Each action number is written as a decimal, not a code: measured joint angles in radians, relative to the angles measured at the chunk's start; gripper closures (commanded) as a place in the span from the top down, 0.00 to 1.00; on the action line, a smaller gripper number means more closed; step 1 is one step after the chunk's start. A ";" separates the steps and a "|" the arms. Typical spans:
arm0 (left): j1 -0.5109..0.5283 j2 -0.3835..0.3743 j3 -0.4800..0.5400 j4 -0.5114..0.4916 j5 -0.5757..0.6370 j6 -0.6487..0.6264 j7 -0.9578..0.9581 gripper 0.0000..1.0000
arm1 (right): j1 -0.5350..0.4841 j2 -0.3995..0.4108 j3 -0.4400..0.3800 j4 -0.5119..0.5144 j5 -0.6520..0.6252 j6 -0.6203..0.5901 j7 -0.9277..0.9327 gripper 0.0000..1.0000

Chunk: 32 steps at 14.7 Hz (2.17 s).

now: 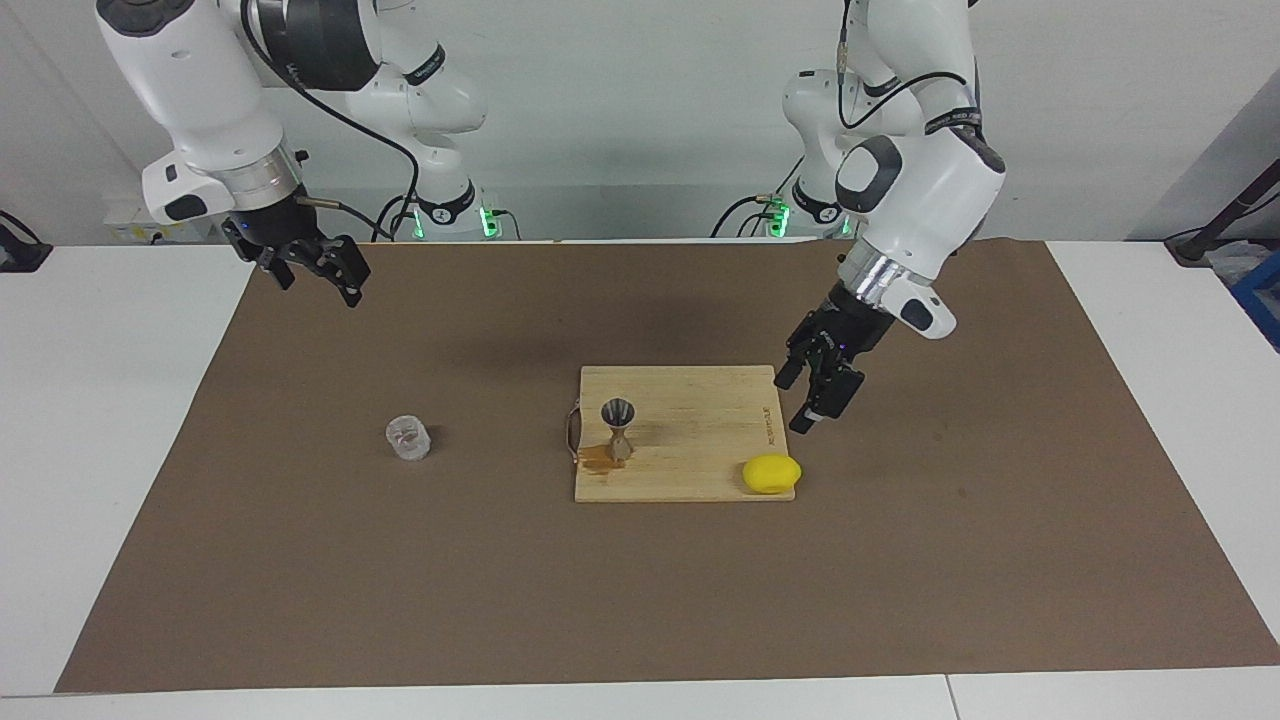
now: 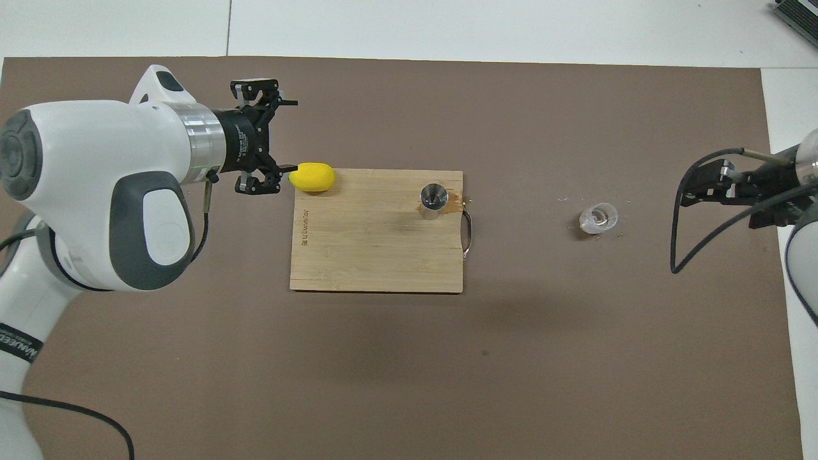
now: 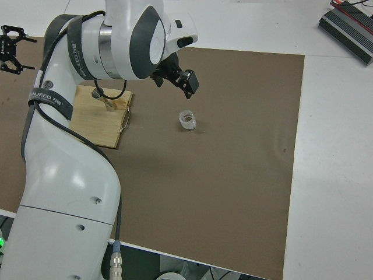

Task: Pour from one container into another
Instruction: 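Withdraw the left gripper while the right gripper reaches the glass cup, then grasp the small clear glass cup with the right gripper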

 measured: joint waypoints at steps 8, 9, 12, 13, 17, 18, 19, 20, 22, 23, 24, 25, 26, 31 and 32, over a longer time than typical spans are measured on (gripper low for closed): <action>0.174 -0.072 0.034 0.024 0.239 -0.316 0.665 1.00 | -0.061 0.036 -0.003 -0.181 0.163 0.222 0.435 0.95; 0.188 -0.074 0.035 0.024 0.269 -0.342 0.781 1.00 | -0.073 0.053 -0.004 -0.190 0.197 0.233 0.456 0.95; 0.216 -0.099 0.037 0.025 0.322 -0.452 1.131 1.00 | -0.112 0.125 -0.005 -0.200 0.309 0.279 0.501 0.95; 0.229 -0.113 0.036 0.026 0.345 -0.495 1.230 1.00 | -0.124 0.150 -0.005 -0.202 0.341 0.293 0.508 0.95; 0.289 -0.173 -0.009 0.071 0.394 -0.696 1.423 1.00 | -0.162 0.208 -0.007 -0.263 0.470 0.405 0.543 0.92; 0.291 -0.175 -0.023 0.103 0.413 -0.747 1.428 1.00 | -0.171 0.219 -0.007 -0.280 0.509 0.426 0.552 0.92; 0.292 -0.172 -0.037 0.137 0.428 -0.785 1.428 1.00 | -0.180 0.232 -0.007 -0.290 0.537 0.443 0.553 0.92; 0.296 -0.166 -0.051 0.167 0.437 -0.812 1.428 1.00 | -0.187 0.248 -0.008 -0.295 0.554 0.459 0.554 0.92; 0.306 -0.155 -0.073 0.195 0.439 -0.834 1.429 1.00 | -0.199 0.281 -0.008 -0.298 0.576 0.470 0.559 0.92; 0.307 -0.153 -0.075 0.199 0.439 -0.843 1.429 1.00 | -0.208 0.298 -0.008 -0.298 0.596 0.473 0.559 0.92; 0.308 -0.154 -0.076 0.203 0.439 -0.858 1.429 1.00 | -0.218 0.312 -0.008 -0.298 0.605 0.475 0.559 0.92; 0.311 -0.155 -0.076 0.208 0.439 -0.870 1.430 1.00 | -0.225 0.324 -0.008 -0.299 0.611 0.475 0.559 0.92; 0.313 -0.156 -0.076 0.214 0.439 -0.880 1.430 1.00 | -0.230 0.336 -0.008 -0.298 0.623 0.476 0.559 0.92; 0.320 -0.180 -0.074 0.210 0.439 -0.912 1.431 1.00 | -0.234 0.383 -0.005 -0.295 0.691 0.483 0.540 0.92; 0.321 -0.185 -0.074 0.200 0.439 -0.909 1.431 1.00 | -0.232 0.384 -0.003 -0.295 0.695 0.483 0.540 0.92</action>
